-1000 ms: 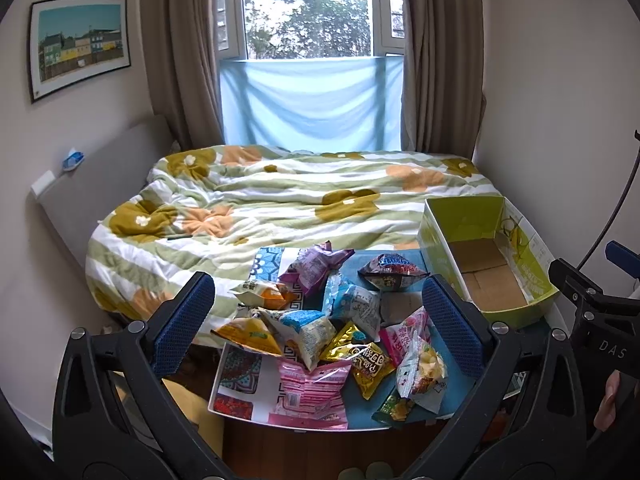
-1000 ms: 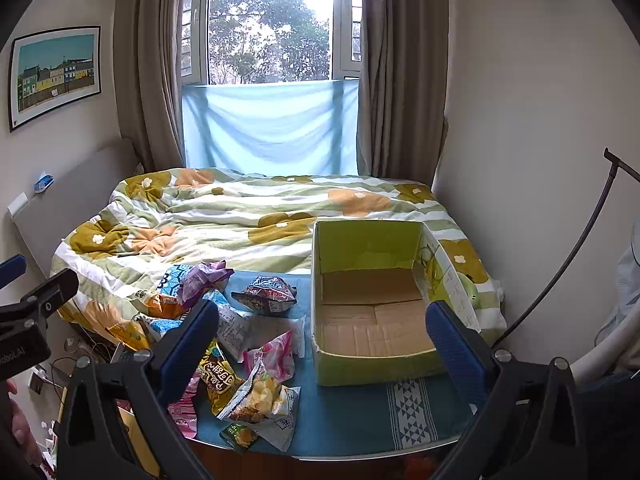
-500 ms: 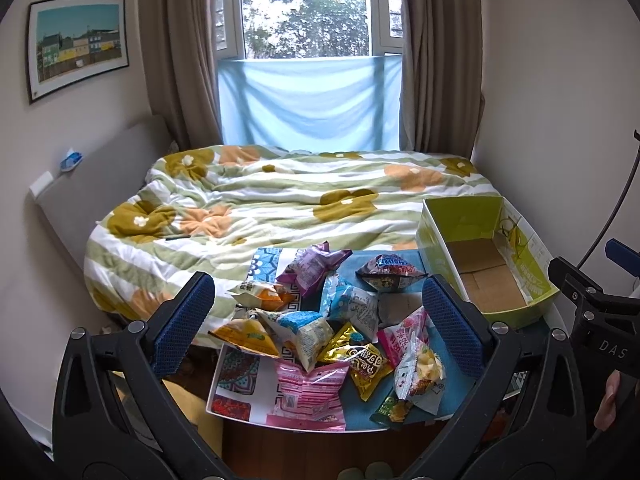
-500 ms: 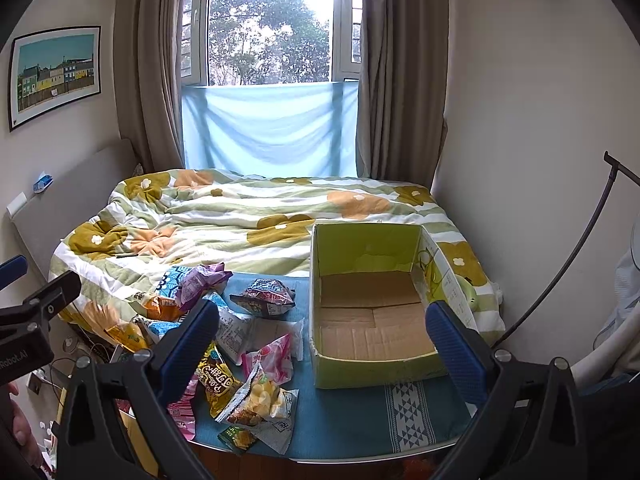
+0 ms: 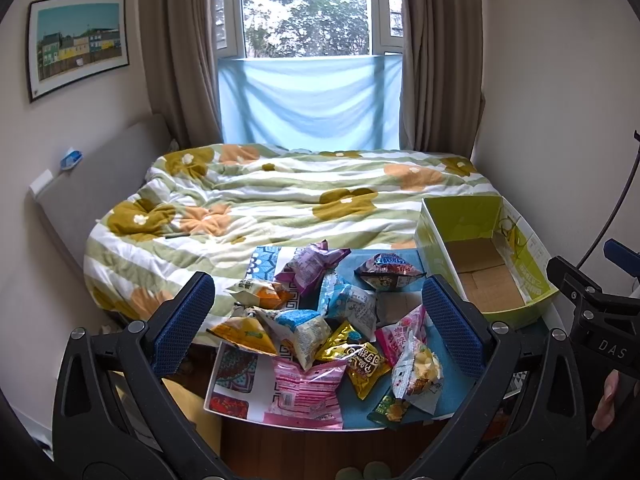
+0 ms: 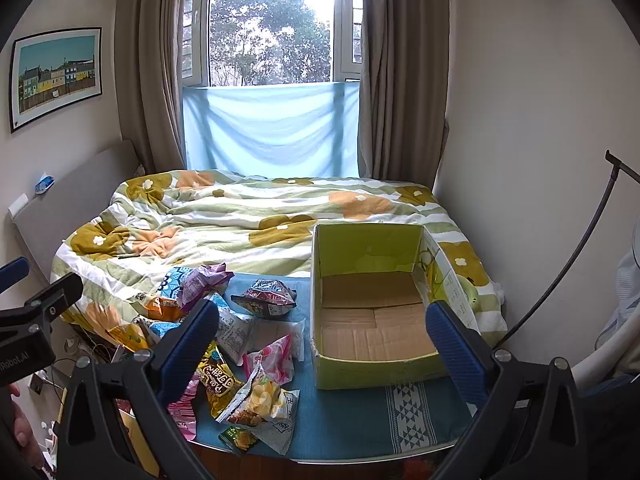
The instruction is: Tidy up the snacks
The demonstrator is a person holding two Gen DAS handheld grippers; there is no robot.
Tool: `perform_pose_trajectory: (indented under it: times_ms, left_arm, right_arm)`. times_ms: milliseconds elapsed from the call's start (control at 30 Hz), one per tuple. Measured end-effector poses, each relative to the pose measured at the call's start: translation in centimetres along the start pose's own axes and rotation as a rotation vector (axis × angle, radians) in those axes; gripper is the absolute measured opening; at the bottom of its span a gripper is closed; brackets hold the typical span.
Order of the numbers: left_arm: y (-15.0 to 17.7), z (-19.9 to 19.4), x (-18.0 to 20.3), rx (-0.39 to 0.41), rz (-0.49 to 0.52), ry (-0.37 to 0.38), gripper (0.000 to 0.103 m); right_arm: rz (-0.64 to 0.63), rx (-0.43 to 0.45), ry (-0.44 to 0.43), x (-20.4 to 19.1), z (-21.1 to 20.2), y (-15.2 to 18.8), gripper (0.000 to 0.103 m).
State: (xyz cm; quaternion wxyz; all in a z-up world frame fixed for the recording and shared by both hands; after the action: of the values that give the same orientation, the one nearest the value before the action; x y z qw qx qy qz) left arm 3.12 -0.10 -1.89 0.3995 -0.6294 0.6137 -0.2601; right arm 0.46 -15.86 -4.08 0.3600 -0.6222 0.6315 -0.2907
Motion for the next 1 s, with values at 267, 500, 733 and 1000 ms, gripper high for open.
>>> perform_pose_trajectory:
  times_ms: [267, 500, 733, 1000]
  left_arm:
    - [0.3, -0.7, 0.4, 0.01, -0.014, -0.004, 0.102]
    - [0.6, -1.2, -0.3, 0.002, -0.037, -0.035, 0.102]
    - [3.2, 1.5, -1.3, -0.127, -0.06, -0.068, 0.102]
    - [10.9, 8.5, -0.8, -0.321, 0.011, -0.005, 0.102]
  right_arm:
    - [-0.004, 0.006, -0.009, 0.0, 0.1, -0.2, 0.103]
    - [-0.033, 0.005, -0.022, 0.1, 0.2, 0.2, 0.103]
    - [-0.037, -0.094, -0.101, 0.4, 2.0, 1.9, 0.103]
    - [0.035, -0.228, -0.176, -0.3, 7.0, 7.4, 0.103]
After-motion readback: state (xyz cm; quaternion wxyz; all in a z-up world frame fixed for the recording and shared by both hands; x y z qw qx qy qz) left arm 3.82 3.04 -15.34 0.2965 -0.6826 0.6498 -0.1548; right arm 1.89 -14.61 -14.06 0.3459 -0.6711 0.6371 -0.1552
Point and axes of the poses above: each gripper's, at about its wrist camera, not at the fingertips, and z roughly the way its jaws point, x to its right, y to its underside, the point moved 3 cm from there along z, roughly the way its jaws point, and after that the axes turned 12 degrees about -y, right-handed, at the moved point
